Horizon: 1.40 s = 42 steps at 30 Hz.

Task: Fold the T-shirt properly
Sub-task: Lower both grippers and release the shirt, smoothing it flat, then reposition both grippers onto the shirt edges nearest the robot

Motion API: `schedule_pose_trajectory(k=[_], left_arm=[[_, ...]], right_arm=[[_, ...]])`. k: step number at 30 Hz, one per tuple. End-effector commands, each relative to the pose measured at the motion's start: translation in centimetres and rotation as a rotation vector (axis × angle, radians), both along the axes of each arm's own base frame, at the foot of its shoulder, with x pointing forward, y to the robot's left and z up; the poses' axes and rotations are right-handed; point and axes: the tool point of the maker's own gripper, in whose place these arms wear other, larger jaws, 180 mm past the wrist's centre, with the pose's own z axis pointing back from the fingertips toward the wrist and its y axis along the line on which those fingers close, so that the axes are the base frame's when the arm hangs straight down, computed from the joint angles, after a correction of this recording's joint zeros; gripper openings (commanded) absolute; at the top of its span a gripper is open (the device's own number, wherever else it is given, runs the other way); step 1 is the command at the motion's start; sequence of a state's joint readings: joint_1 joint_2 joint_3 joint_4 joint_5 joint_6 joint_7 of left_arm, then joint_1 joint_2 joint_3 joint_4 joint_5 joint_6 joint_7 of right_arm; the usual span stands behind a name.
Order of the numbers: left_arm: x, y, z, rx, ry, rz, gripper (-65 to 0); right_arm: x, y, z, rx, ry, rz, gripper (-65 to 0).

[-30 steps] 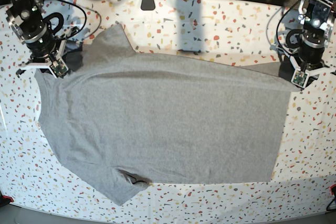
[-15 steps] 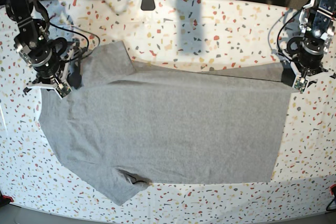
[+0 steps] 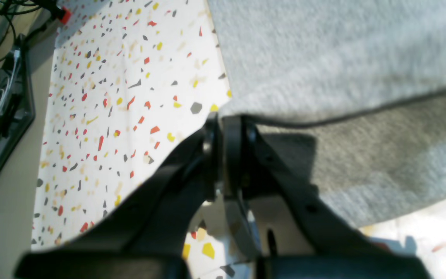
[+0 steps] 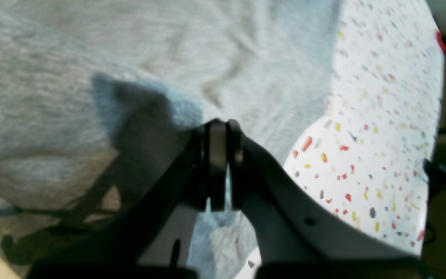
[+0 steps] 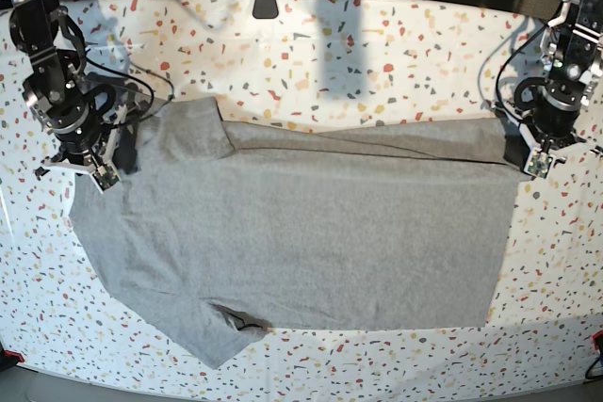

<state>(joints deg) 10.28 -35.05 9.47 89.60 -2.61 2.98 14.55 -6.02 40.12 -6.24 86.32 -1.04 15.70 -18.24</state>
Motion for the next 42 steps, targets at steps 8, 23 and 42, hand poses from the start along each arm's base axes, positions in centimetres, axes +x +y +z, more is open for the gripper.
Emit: schedule_pose_trajectory(k=[8, 23, 42], left_arm=[[1.0, 0.4, 1.7, 0.018, -0.057, -0.005, -65.0], [0.2, 2.7, 0.8, 0.094, 0.038, 0.039, -40.5], [-5.7, -0.9, -1.5, 0.351, 0.129, -0.382, -40.1]], right_arm=[[1.0, -0.5, -0.4, 0.016, 0.004, -0.013, -65.0], [0.7, -1.2, -0.5, -0.003, 0.025, -0.031, -46.0], [-2.0, 1.2, 3.3, -0.111, 0.052, 0.062, -45.9]])
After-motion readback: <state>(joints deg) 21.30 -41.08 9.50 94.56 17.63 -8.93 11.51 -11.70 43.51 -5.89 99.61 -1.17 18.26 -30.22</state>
